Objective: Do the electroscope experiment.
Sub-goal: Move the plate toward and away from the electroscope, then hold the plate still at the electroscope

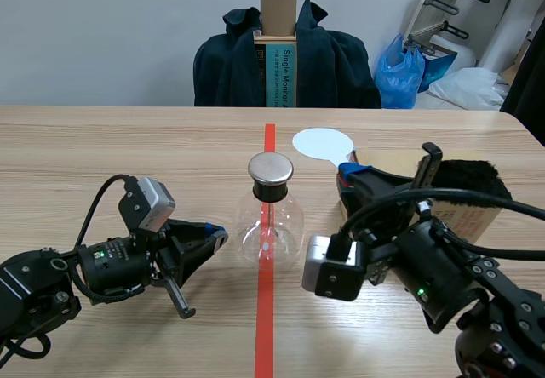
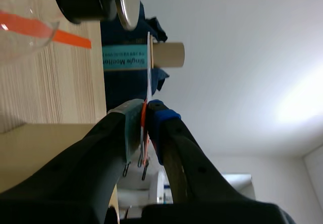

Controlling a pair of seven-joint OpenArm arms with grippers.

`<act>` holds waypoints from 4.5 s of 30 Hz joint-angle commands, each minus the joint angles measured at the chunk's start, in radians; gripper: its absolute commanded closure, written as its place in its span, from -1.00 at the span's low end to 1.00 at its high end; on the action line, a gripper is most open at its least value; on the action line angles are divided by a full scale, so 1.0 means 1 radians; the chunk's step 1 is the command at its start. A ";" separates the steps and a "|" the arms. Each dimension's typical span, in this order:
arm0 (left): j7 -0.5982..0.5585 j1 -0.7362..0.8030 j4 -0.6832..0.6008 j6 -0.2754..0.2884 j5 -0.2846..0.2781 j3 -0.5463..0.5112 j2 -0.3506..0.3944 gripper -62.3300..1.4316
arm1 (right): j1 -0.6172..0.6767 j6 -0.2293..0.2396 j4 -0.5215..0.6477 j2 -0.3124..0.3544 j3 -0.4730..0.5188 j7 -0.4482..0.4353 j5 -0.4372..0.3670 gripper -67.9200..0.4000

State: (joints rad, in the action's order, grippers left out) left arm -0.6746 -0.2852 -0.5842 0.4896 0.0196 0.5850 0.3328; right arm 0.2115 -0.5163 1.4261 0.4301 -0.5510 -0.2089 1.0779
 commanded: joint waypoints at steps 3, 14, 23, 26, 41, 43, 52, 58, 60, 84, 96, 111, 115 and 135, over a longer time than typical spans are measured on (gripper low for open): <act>-0.017 -0.009 -0.017 -0.002 -0.006 -0.002 -0.005 0.86 | -0.012 -0.015 0.030 0.016 0.009 -0.049 0.001 0.96; -0.016 -0.009 -0.017 -0.002 -0.006 -0.002 -0.005 0.86 | -0.012 -0.015 0.030 0.016 0.009 -0.194 0.012 0.96; -0.016 -0.009 -0.017 -0.002 -0.006 -0.002 -0.005 0.86 | -0.012 -0.015 0.030 0.016 0.009 -0.245 0.016 0.96; -0.016 -0.009 -0.017 -0.002 -0.006 -0.002 -0.005 0.86 | -0.012 -0.015 0.030 0.016 0.009 -0.251 0.016 0.96; -0.016 -0.009 -0.017 -0.002 -0.006 -0.002 -0.005 0.86 | -0.012 -0.015 0.030 0.016 0.009 -0.186 0.016 0.96; -0.016 -0.009 -0.017 -0.002 -0.006 -0.002 -0.005 0.86 | -0.012 -0.015 0.030 0.016 0.009 -0.155 0.016 0.96; -0.016 -0.009 -0.017 -0.002 -0.006 -0.002 -0.005 0.86 | -0.012 -0.014 0.030 0.016 0.009 0.006 0.016 0.96; -0.016 -0.009 -0.017 -0.002 -0.006 -0.002 -0.005 0.86 | -0.012 -0.014 0.030 0.016 0.010 0.092 0.016 0.96; -0.016 -0.009 -0.017 -0.002 -0.006 -0.002 -0.005 0.86 | -0.012 -0.014 0.030 0.016 0.010 0.113 0.016 0.96; -0.013 -0.009 -0.017 -0.002 -0.006 -0.002 -0.005 0.86 | -0.012 -0.014 0.030 0.016 0.009 -0.202 0.038 0.96; -0.013 -0.009 -0.017 -0.002 -0.006 -0.002 -0.005 0.86 | -0.012 -0.014 0.030 0.016 0.009 -0.240 0.038 0.96; -0.013 -0.009 -0.017 -0.002 -0.006 -0.002 -0.005 0.86 | -0.012 -0.014 0.030 0.016 0.009 -0.239 0.038 0.96; -0.013 -0.009 -0.017 -0.002 -0.006 -0.002 -0.005 0.86 | -0.012 -0.014 0.030 0.016 0.009 -0.238 0.037 0.96; -0.013 -0.009 -0.017 -0.002 -0.006 -0.002 -0.005 0.86 | -0.012 -0.014 0.030 0.016 0.009 -0.238 0.037 0.96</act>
State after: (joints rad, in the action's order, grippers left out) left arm -0.6708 -0.2852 -0.5842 0.4896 0.0193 0.5850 0.3328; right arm 0.2115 -0.5163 1.4261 0.4297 -0.5510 -0.4484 1.1221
